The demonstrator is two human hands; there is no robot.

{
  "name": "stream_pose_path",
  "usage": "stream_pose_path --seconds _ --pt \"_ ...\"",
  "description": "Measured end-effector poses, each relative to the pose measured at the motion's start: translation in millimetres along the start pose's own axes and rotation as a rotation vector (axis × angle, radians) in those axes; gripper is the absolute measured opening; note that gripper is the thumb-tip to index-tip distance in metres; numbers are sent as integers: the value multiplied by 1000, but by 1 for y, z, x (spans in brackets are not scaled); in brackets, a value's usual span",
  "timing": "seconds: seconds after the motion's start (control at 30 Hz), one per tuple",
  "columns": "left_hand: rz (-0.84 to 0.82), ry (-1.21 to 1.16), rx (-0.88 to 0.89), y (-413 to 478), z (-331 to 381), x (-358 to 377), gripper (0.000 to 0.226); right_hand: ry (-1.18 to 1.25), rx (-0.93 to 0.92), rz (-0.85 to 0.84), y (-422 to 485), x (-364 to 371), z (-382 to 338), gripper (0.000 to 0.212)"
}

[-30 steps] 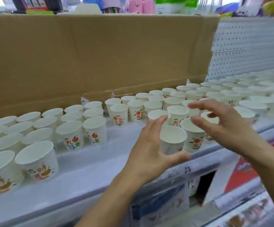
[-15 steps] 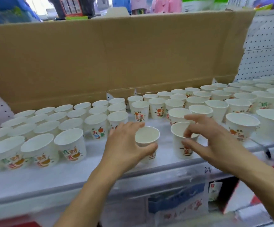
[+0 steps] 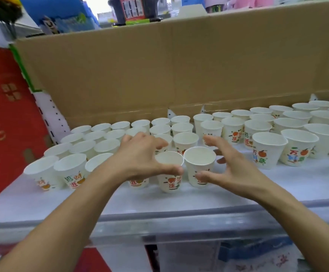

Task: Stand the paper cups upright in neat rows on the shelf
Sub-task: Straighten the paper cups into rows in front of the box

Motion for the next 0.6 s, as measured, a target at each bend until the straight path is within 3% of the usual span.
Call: stream_pose_path --seconds 0.1,0.27,0.6 --pt "4 27 8 3 1 0 90 91 12 12 8 3 3 90" --pt "-30 -33 34 2 -6 -2 71 118 17 53 13 14 -2 82" --pt "-15 -85 114 -3 -12 -3 69 89 53 135 13 16 -9 88"
Point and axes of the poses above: each hand's wrist, its own y-axis towards the middle knuckle, its own x-axis out of the palm, z = x × y, the point moved 9 cm from there along y, towards the middle knuckle, and after that the axes turned 6 degrees about -z, right-handed, at the moved point
